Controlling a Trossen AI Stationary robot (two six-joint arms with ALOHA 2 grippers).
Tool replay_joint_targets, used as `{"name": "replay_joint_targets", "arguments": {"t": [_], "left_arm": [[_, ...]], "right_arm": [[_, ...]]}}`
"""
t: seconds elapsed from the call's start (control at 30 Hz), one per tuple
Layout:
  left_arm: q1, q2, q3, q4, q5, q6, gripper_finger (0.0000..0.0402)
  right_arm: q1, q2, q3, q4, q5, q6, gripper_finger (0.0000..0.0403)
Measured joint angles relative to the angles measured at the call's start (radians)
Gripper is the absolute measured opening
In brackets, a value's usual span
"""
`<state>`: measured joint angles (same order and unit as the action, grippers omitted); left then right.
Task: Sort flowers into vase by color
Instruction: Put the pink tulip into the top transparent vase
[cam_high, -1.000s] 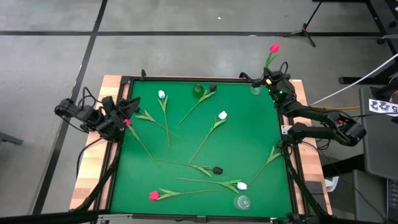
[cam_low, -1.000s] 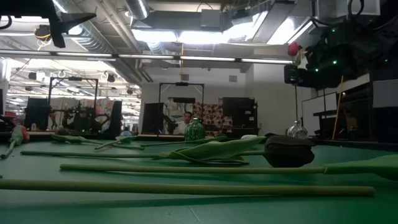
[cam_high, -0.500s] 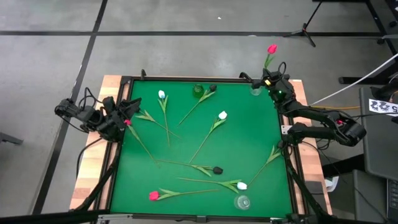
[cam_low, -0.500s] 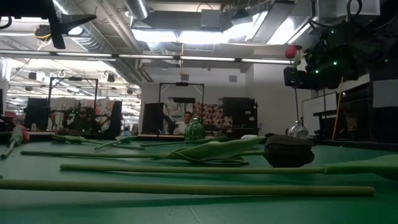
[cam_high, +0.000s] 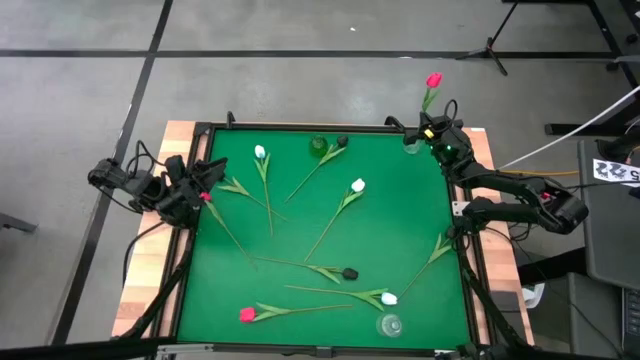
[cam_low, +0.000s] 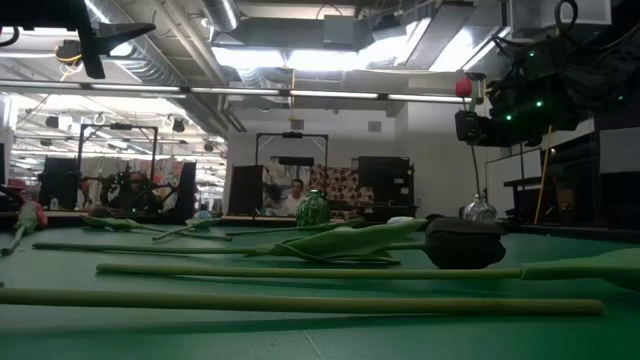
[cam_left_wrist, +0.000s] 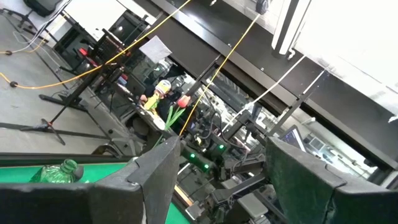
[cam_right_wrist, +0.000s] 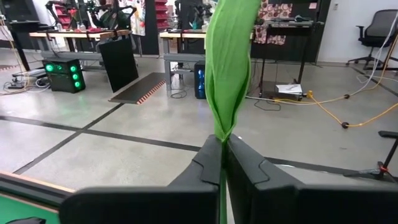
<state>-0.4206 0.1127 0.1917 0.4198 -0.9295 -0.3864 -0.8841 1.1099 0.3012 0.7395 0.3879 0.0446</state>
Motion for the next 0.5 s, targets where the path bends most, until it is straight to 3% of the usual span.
{"name": "replay_joint_targets", "arguments": {"t": [0.23, 0.5], "left_arm": [[0.000, 0.000, 0.000, 0.000, 0.000, 0.000, 0.0233], [0.000, 0.000, 0.000, 0.000, 0.000, 0.000, 0.0233]], "right_arm": [[0.000, 0.000, -0.001, 0.005, 0.003, 0.001, 0.0013], [0.000, 0.002, -0.005, 0.006, 0.003, 0.002, 0.0064]]}}
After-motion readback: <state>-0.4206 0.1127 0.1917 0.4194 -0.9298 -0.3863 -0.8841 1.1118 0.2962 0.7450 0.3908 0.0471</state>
